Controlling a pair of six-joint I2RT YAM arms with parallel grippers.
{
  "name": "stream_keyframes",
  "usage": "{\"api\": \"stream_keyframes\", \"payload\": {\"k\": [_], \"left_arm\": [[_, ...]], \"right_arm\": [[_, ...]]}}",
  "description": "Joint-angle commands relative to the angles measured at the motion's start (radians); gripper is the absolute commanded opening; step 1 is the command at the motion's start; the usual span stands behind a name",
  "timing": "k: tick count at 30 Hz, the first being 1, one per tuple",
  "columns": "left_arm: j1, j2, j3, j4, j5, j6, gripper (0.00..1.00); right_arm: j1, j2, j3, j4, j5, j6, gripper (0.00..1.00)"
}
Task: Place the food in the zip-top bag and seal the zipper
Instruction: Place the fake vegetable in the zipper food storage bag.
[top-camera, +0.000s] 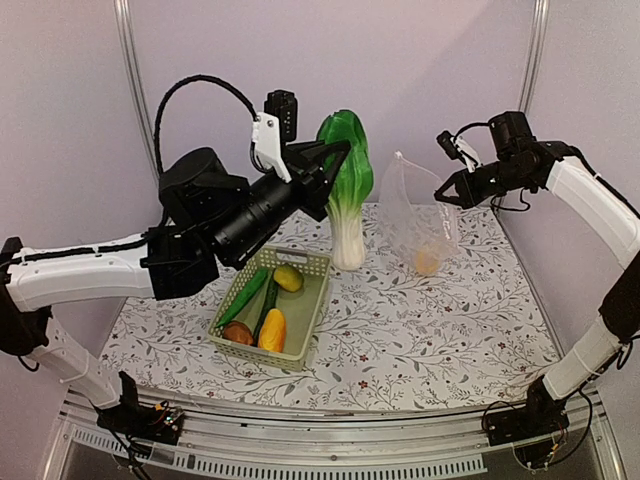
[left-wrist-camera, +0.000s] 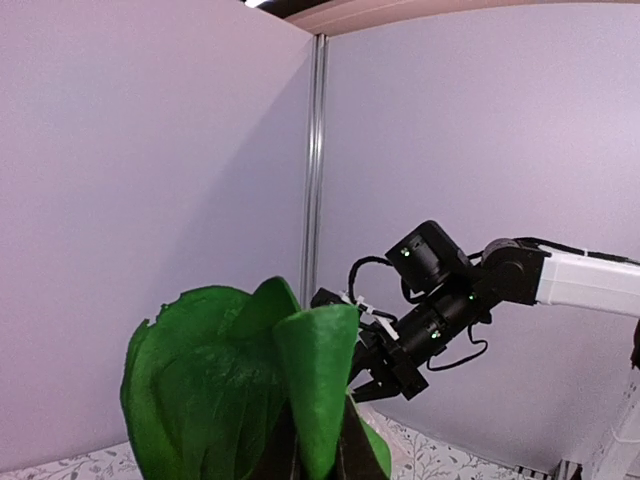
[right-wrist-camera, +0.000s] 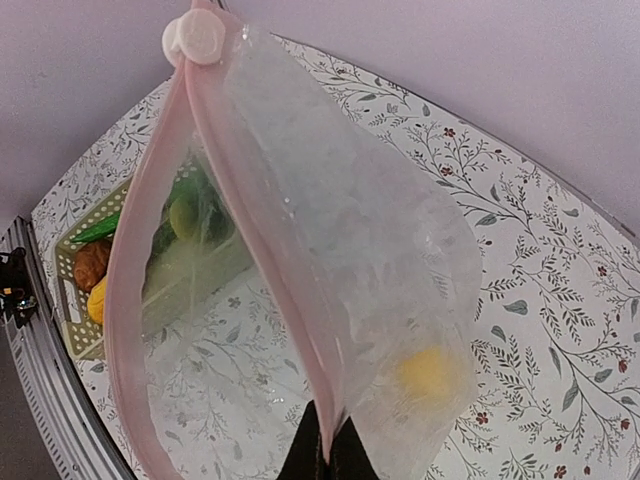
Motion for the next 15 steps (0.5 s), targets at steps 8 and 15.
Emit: {"api": "stream_keyframes", "payload": {"k": [8,15], "left_arm": [[-0.165,0.25,0.16,0.392,0.056,0.466,0.0],[-0.197,0.419,0.298,0.519,0.051,0.621,0.0]], "right_arm": [[0.031,0.016,0.038,-0.06,-0.076,0.012,0.0],[0.035,-0.003,0.017,-0.06,-0.101,0.014,0.0]]}}
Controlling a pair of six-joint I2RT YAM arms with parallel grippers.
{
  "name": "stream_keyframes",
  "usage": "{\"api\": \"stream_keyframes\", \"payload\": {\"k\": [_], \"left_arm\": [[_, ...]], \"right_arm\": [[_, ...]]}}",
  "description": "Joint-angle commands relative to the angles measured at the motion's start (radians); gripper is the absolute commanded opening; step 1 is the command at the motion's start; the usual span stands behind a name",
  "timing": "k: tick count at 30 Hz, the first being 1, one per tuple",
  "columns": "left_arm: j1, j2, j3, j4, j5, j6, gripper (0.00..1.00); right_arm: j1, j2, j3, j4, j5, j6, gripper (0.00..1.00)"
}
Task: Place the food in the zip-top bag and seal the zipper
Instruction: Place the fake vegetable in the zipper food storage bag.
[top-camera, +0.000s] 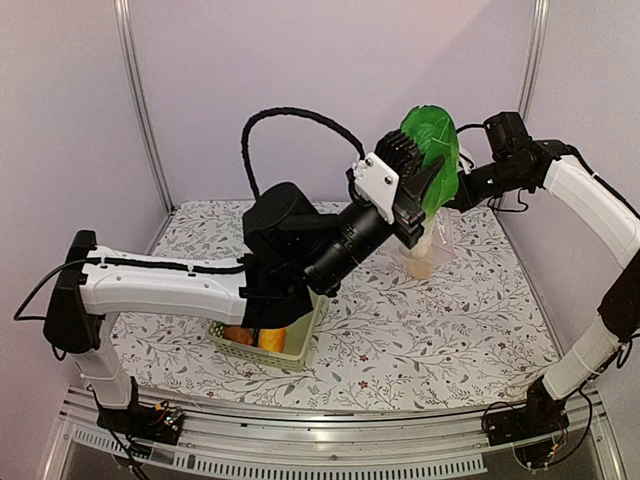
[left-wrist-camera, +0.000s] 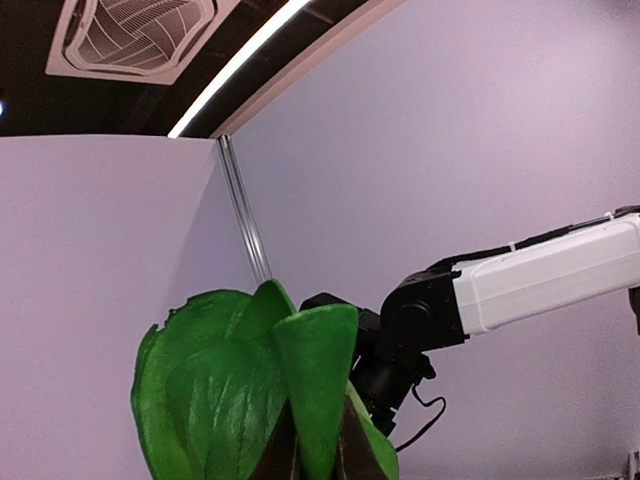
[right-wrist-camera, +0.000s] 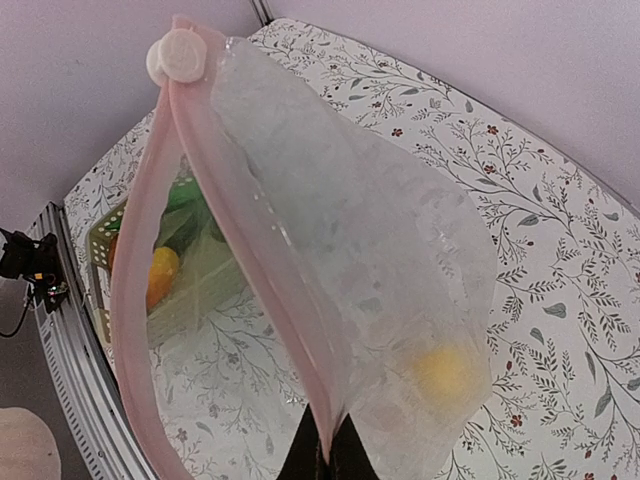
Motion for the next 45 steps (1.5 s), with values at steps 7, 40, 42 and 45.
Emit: {"api": "stream_keyframes", "payload": {"k": [7,40,42,45], "left_arm": [[-0.013,0.185,0.184,0.164,-0.026,0.201,0.0],[0.098,0.518,0.297,0.495,-0.251,0.367,0.61],[0.093,0.498,0.288,0.449,-0.265,0.349,0.74],[0.082,0.455,0.257,0.422,-0.269,0.325,0.81]], "right_arm": [[0.008,-0.038,-0.032,-0.01,-0.051,0.011,0.0],[-0.026,-0.045,0.018,-0.049,-0.1,0.059,0.0],[-0.03,-0.039,0.029,-0.053,-0.092,0.063,0.0],[-0.031,-0.025,0.037,-0.051,-0.088,0.067,0.0]]}}
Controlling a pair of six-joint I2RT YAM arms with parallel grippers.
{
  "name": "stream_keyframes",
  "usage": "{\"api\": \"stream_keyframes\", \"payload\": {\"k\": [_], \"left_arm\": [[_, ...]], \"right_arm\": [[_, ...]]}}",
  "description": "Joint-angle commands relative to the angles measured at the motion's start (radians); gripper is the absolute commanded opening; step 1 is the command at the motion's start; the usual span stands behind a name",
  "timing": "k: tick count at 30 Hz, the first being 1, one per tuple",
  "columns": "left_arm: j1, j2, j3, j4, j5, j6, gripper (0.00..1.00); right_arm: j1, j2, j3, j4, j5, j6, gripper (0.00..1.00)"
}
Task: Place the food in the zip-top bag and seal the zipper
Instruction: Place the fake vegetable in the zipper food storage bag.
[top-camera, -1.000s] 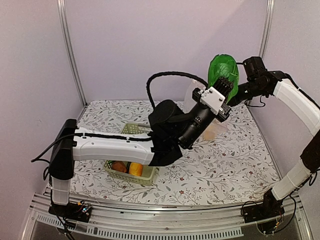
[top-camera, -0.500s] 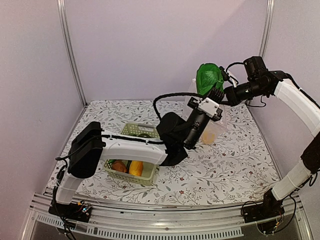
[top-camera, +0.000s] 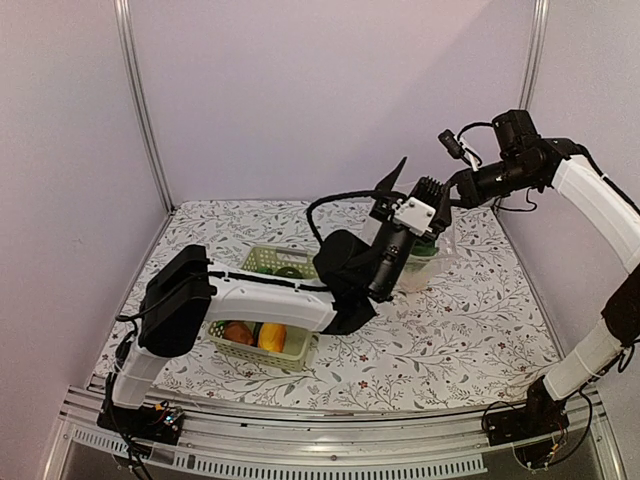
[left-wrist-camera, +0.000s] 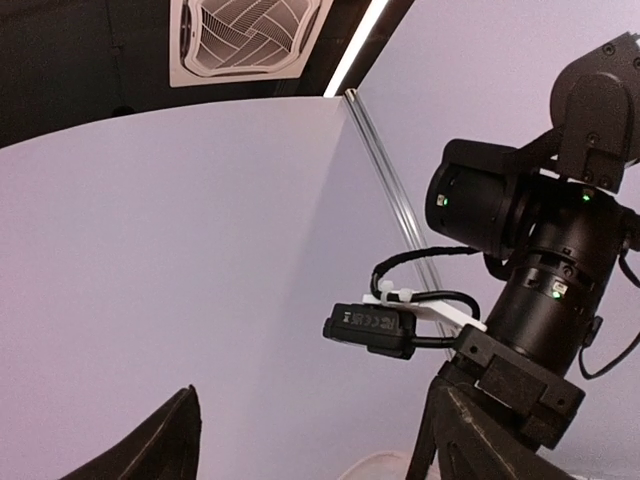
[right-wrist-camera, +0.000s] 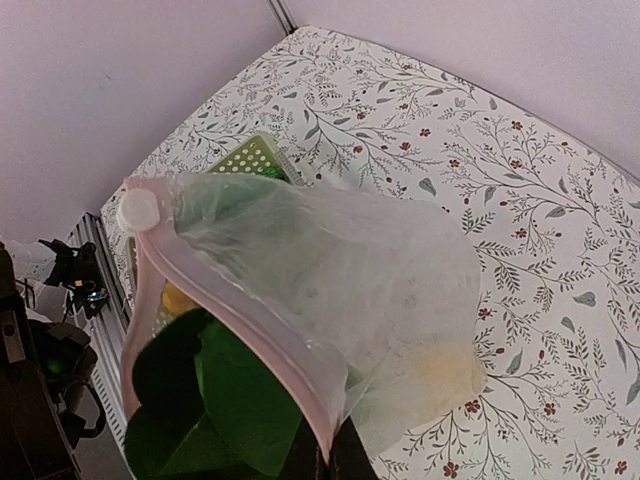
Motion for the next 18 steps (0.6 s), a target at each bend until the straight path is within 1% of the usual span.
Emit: {"api": "stream_keyframes", "payload": {"k": [1,3,9,11,13,15,16,18], "left_arm": [[-0.014,-0.063,-0.045,-0.027,-0.044,-0.031,0.83],[-0.025,-0.098,-0.066,-0.033,-0.048,-0.044,0.85],[-0.064,-0.215,-0.169,-0.04,-0.089,-0.112,0.87],[-0.072,-0.262,-0.207,-0.071,-0.135,-0.186,0.87],[-0.073,-0.313,-0.255,-0.139,-0.194,-0.3,0.86],[-0.067,-0.369,-0.306,-0.235,-0.221,-0.419,0.83],[-0.062,-0.391,-0.317,-0.315,-0.234,-0.483,0.78],[-0.05,-0.421,-0.317,-0.475,-0.286,-0.634,0.65]], "right_arm": [[-0.008,0.017,0.038,-0.003,0.002,0.019,0.0],[-0.009,0.025,0.043,-0.002,0.004,0.022,0.0],[-0.009,0.045,0.048,0.008,0.016,0.021,0.0],[-0.008,0.053,0.049,0.016,0.03,0.019,0.0],[-0.008,0.067,0.061,0.021,0.049,0.017,0.0],[-0.01,0.089,0.091,0.018,0.069,0.008,0.0],[-0.011,0.098,0.107,0.015,0.078,0.007,0.0],[-0.011,0.119,0.137,0.01,0.082,0.008,0.0]]}}
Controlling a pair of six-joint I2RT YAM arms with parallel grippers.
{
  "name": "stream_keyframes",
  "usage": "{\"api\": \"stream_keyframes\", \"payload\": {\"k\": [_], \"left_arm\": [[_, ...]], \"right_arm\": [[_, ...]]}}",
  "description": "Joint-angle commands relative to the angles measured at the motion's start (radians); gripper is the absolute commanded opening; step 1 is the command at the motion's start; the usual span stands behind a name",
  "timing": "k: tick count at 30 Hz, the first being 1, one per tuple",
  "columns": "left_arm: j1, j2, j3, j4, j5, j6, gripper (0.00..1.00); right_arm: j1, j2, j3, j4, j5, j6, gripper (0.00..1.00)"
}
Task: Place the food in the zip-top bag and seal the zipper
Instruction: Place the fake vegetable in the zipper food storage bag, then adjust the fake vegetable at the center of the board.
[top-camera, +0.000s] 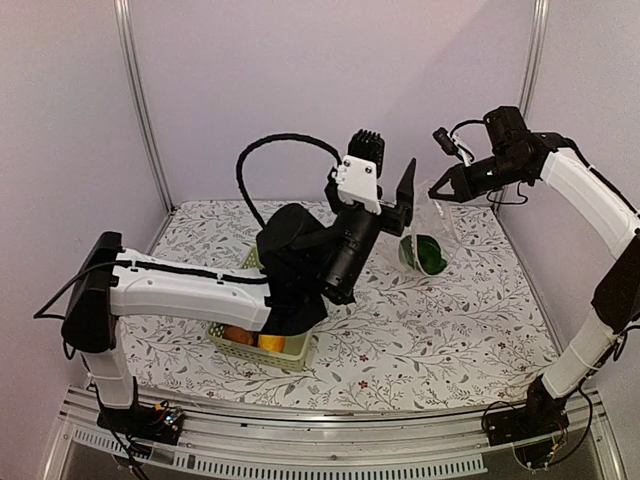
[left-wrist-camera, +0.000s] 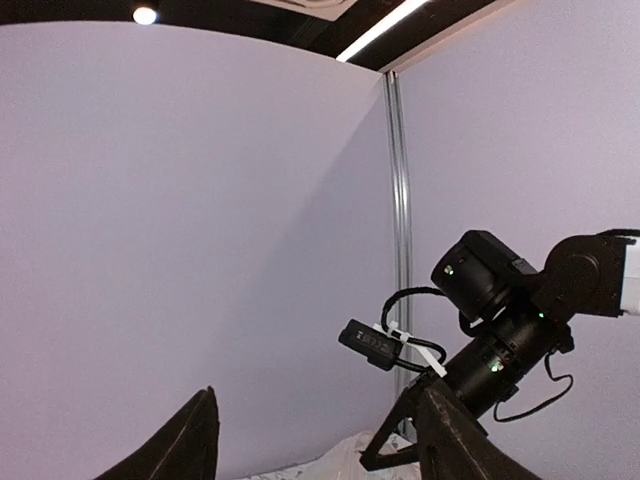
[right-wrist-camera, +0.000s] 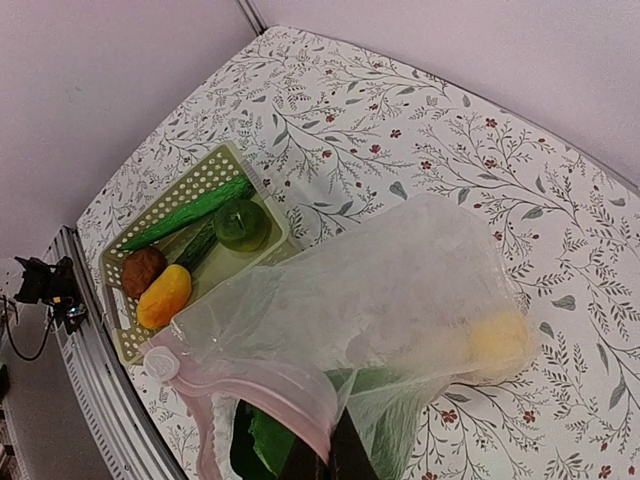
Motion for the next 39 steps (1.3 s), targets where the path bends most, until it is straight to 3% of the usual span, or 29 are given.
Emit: {"api": "stream_keyframes", "payload": {"k": [1,4,7,8,14,17,20,27,32,36,39], "left_arm": [[0.026,-0.07,-0.029,-0.378,-0.137,-0.396,0.6],[0.055,-0.086,-0.026,-0.624,-0.063,-0.675,0.47],[0.077,-0.051,0.014,-0.772,0.021,-0.839,0.29],[0.083,-0.032,0.035,-0.815,0.047,-0.875,0.27],[0.118,0.083,0.196,-1.08,0.077,-1.091,0.38],[0.156,0.112,0.212,-1.107,0.173,-1.161,0.36],[0.19,0.137,0.244,-1.186,0.205,-1.22,0.27],[0.212,0.12,0.212,-1.167,0.238,-1.223,0.0],[0.212,0.113,0.22,-1.101,0.276,-1.167,0.0],[0.187,0.077,0.365,-1.089,0.376,-1.083,0.0],[0.124,0.052,0.43,-1.026,0.29,-0.943,0.0]], "right_arm": [[-0.005,0.05,0.08,0.016,0.032,0.0,0.0],[-0.006,0.072,0.094,0.025,0.023,0.011,0.0],[-0.006,0.093,0.115,0.037,0.011,0.019,0.0],[-0.005,0.105,0.126,0.038,0.007,0.024,0.0],[-0.004,0.138,0.161,0.036,-0.006,0.036,0.0],[-0.001,0.143,0.161,0.033,-0.006,0.036,0.0],[0.004,0.145,0.156,0.033,-0.004,0.036,0.0],[0.014,0.134,0.134,0.04,0.009,0.035,0.0],[0.017,0.14,0.129,0.036,0.01,0.031,0.0],[0.016,0.152,0.182,0.017,0.125,0.026,0.0],[0.008,0.155,0.215,0.011,0.172,0.022,0.0]]}}
